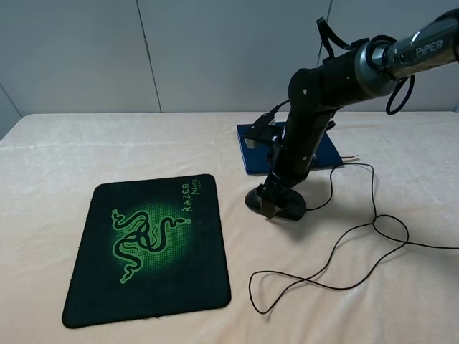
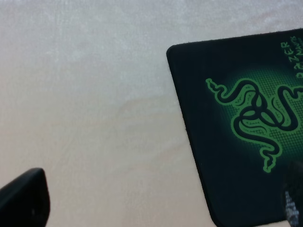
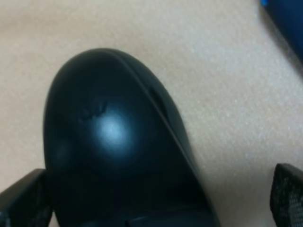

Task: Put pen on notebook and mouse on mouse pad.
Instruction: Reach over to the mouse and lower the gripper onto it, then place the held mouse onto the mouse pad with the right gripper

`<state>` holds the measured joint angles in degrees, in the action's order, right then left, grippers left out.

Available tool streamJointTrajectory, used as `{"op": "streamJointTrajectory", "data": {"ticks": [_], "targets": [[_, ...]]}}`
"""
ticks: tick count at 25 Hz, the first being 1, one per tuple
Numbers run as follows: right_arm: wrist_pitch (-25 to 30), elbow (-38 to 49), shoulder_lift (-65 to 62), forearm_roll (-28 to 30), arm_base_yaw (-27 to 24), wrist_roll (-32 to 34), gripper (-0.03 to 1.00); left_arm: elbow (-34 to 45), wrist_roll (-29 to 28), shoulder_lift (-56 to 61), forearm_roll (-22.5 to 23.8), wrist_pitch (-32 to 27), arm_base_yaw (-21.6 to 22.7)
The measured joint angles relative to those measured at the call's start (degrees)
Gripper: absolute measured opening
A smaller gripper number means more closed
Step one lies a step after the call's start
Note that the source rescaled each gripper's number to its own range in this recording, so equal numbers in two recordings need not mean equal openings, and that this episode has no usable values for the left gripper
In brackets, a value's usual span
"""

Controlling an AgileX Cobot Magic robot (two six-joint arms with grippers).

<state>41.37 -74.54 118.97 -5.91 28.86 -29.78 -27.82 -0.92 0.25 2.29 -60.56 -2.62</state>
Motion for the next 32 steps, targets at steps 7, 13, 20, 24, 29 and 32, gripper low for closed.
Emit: {"op": "streamJointTrajectory", "data": {"ticks": [7, 13, 20, 24, 29, 32], "targets": [[-0.6, 0.1, 0.0, -1.0, 0.0, 0.0, 1.00, 0.0, 0.0, 0.0, 0.0, 0.0, 0.0], [-0.6, 0.1, 0.0, -2.0, 0.0, 0.0, 0.67, 0.0, 0.0, 0.0, 0.0, 0.0, 0.0], [-0.6, 0.1, 0.0, -2.0, 0.0, 0.0, 0.57, 0.0, 0.0, 0.0, 0.0, 0.0, 0.0], [-0.6, 0.1, 0.0, -2.0, 0.0, 0.0, 0.57, 0.0, 0.0, 0.0, 0.0, 0.0, 0.0], [3.8, -2.0, 0.0, -1.9, 0.0, 0.7, 0.57, 0.0, 0.0, 0.0, 0.0, 0.0, 0.0], [8.9, -6.2, 0.0, -2.0, 0.0, 2.4, 0.57, 0.0, 0.0, 0.0, 0.0, 0.0, 0.0]]}}
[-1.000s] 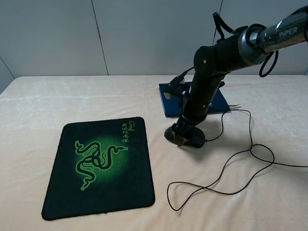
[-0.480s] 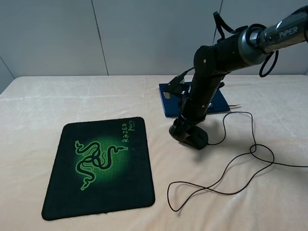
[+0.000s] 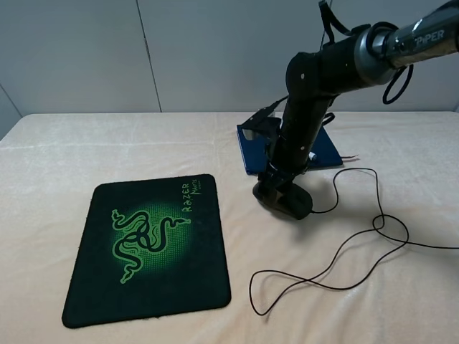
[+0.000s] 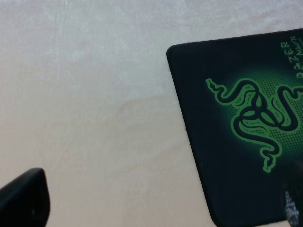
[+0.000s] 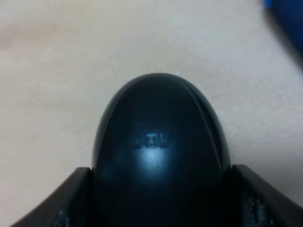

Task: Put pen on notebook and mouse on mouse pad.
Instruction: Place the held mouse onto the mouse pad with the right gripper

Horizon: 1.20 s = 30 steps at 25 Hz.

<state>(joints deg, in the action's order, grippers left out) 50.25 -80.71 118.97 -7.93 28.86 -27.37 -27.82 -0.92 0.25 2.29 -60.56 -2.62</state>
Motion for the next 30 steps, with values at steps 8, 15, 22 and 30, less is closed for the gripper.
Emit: {"op": "streamJointTrajectory", "data": {"ticks": [8, 15, 22, 30], "targets": [[8.5, -7.9, 0.0, -4.1, 1.2, 0.9, 0.57, 0.0, 0.0, 0.0, 0.0, 0.0, 0.0], [8.5, -8.6, 0.0, -4.5, 8.7, 5.3, 0.57, 0.0, 0.0, 0.0, 0.0, 0.0, 0.0], [4.1, -8.6, 0.0, -5.1, 16.5, 8.7, 0.57, 0.0, 0.0, 0.0, 0.0, 0.0, 0.0], [0.3, -9.1, 0.2, -7.9, 19.5, 10.9, 0.57, 0.0, 0.0, 0.0, 0.0, 0.0, 0.0]]}}
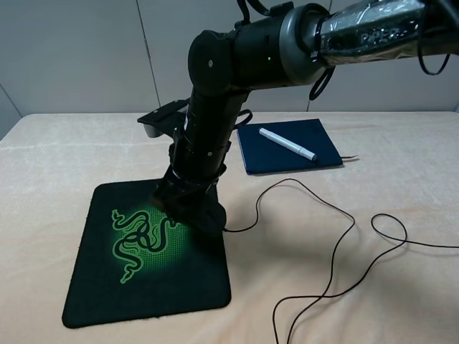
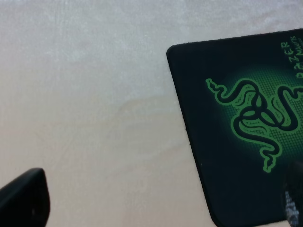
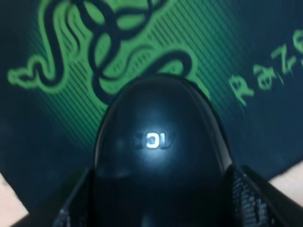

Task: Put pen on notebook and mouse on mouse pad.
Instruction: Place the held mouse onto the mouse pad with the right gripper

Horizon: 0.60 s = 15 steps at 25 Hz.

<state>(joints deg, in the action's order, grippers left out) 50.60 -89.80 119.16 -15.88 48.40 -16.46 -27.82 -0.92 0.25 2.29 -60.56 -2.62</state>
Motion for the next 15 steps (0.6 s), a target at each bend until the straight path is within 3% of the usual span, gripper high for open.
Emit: {"op": "streamJointTrajectory", "data": {"ticks": [15], "targets": [[6.6, -23.5, 16.3, -0.6, 6.0, 1.5, 0.57, 0.0, 0.0, 0.0, 0.0, 0.0, 0.0]]}}
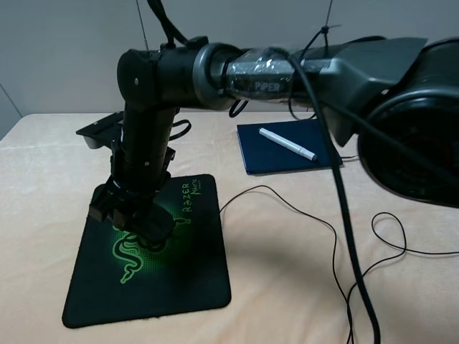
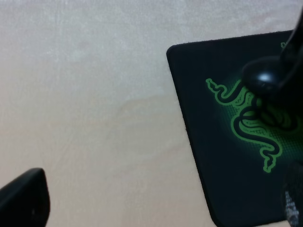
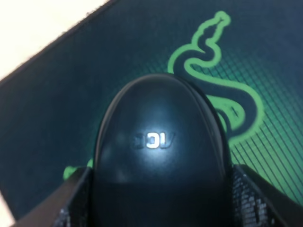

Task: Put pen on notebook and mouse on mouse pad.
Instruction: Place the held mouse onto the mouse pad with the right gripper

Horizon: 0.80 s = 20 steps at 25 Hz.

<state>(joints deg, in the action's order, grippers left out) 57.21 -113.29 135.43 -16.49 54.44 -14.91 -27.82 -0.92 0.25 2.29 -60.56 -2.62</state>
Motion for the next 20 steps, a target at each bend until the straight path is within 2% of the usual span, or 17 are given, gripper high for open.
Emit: {"op": "streamJointTrajectory", "data": {"ticks": [11, 20], "targets": [[-0.3, -1.9, 3.9, 2.2, 0.1, 4.6, 0.57, 0.0, 0.0, 0.0, 0.0, 0.0, 0.0], [0.0, -1.9, 3.9, 2.7, 0.1, 5.3, 0.57, 0.0, 0.0, 0.0, 0.0, 0.0, 0.0]]}}
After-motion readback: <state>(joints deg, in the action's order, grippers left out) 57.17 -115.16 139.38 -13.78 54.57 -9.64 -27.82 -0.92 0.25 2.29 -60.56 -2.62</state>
